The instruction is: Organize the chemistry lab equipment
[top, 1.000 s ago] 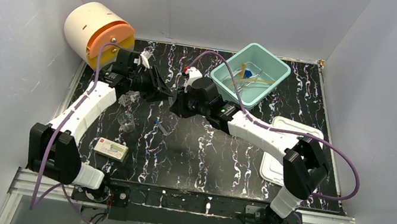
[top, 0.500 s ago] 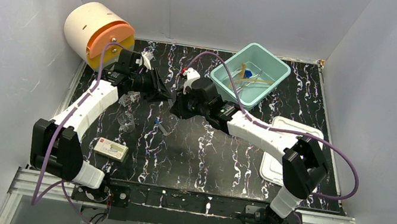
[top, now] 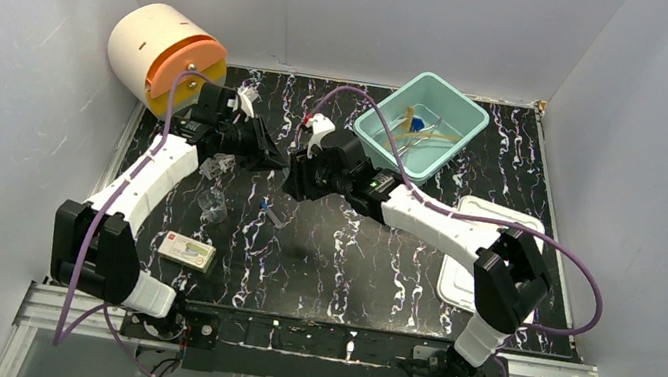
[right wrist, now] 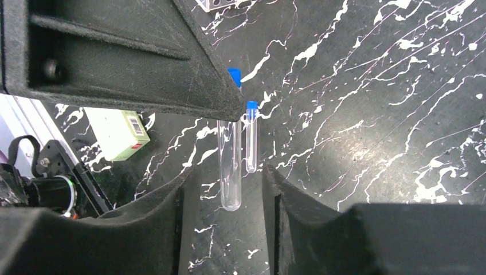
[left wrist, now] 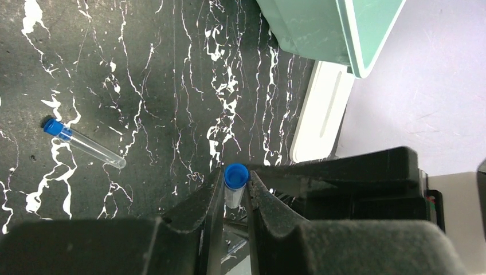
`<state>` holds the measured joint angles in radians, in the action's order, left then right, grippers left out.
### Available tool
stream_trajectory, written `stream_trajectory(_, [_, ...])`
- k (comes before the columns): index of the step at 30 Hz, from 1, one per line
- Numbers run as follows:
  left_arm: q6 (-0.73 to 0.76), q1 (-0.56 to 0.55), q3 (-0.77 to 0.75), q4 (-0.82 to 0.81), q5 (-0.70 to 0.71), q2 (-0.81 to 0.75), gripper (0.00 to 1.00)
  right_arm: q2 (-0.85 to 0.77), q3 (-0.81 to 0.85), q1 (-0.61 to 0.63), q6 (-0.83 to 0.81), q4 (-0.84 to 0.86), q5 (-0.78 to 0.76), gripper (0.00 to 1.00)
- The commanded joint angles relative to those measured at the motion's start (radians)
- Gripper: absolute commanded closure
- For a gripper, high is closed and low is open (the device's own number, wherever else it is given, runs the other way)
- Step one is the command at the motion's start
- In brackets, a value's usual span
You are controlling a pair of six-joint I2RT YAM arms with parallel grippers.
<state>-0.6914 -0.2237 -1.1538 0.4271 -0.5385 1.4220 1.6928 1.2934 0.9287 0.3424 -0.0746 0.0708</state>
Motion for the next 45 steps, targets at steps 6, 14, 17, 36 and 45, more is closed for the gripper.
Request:
stream_trajectory(6, [0.092,0.004,-0.042,0.057,0.250,-0.093,1.00,-0.014,0.070,-0.005,0.040,-0.058,-0.024,0.39])
stream_trajectory(14, [0.268,0.004,0.120,-0.101,0.732,-0.260,1.00,-0.041,0.033,-0.010,0.055,-0.098,-0.047,0.39])
stream_trajectory(17, [0.338,0.004,0.203,-0.212,0.812,-0.296,1.00,-0.042,0.024,-0.014,0.057,-0.097,-0.047,0.39])
stream_trajectory(36, [0.423,0.007,0.378,-0.599,1.057,-0.154,1.00,0.033,0.113,-0.083,0.025,-0.142,0.017,0.39])
stream_trajectory(45, [0.468,0.007,0.450,-0.728,1.114,-0.152,1.00,0.033,0.111,-0.109,0.031,-0.180,0.024,0.39])
